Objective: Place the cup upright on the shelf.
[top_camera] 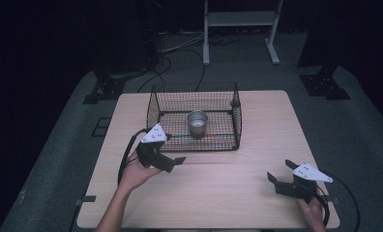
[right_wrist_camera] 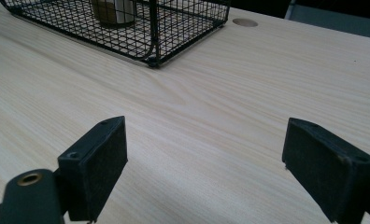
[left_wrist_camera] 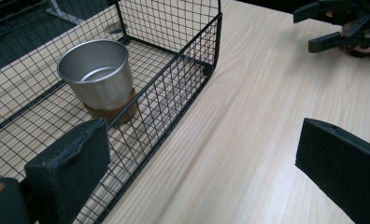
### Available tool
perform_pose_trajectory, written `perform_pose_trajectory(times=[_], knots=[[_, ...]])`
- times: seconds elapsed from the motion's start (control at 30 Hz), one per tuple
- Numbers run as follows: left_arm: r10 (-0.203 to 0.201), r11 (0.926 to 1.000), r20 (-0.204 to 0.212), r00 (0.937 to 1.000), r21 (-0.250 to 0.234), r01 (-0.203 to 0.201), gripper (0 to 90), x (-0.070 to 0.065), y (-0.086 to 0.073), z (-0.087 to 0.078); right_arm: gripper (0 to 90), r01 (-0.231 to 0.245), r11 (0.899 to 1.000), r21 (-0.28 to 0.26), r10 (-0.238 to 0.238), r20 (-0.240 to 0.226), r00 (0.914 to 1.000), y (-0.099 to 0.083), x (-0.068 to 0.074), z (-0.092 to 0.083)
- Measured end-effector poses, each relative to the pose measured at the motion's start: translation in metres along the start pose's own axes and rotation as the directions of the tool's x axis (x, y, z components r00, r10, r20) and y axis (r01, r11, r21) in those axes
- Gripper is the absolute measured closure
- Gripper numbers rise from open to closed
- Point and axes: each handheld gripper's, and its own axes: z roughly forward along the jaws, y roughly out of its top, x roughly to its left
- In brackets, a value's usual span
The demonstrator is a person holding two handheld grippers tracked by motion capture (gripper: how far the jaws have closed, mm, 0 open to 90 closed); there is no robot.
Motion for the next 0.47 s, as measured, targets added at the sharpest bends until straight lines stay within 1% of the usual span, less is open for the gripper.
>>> perform_pose_trajectory(times=[0.1,0.17,0.23,0.3,0.37,0.4,0.43,0.47], knots=[[0.002,1.0000,-0.005,1.0000,-0.005,-0.002,2.1,-0.004,-0.007,-0.003,13.4,0.000,1.000,0.003,0.000,0.002,1.0000,0.000,0.000,0.000],[0.000,0.9999,-0.020,0.9998,-0.014,0.000,2.2,-0.008,-0.012,-0.005,13.4,0.004,1.000,0.004,-0.004,0.003,1.0000,0.000,0.001,0.000],[-0.009,0.9994,-0.019,0.9998,-0.033,0.009,2.1,-0.012,-0.018,-0.008,13.4,0.006,1.000,0.006,-0.006,0.003,1.0000,0.000,0.001,0.000],[-0.018,0.9987,-0.036,0.9992,-0.049,0.016,2.2,-0.017,-0.026,-0.011,13.4,0.005,1.000,0.005,-0.005,0.004,1.0000,0.000,0.001,0.000],[-0.045,0.9958,-0.032,0.9985,-0.082,0.042,2.2,-0.020,-0.037,-0.015,13.4,0.007,1.000,0.005,-0.007,0.004,1.0000,0.000,0.001,0.000],[-0.061,0.9935,-0.023,0.9979,-0.097,0.059,2.2,-0.022,-0.042,-0.017,13.4,0.008,1.000,0.005,-0.008,0.004,1.0000,0.000,0.001,0.000],[-0.072,0.9921,-0.022,0.9972,-0.105,0.069,2.1,-0.025,-0.047,-0.018,13.4,0.008,1.000,0.005,-0.008,0.005,1.0000,0.000,0.001,0.000],[-0.074,0.9909,-0.026,0.9969,-0.115,0.071,2.1,-0.028,-0.052,-0.020,13.4,0.006,1.000,0.005,-0.006,0.006,1.0000,0.000,0.001,0.000]])
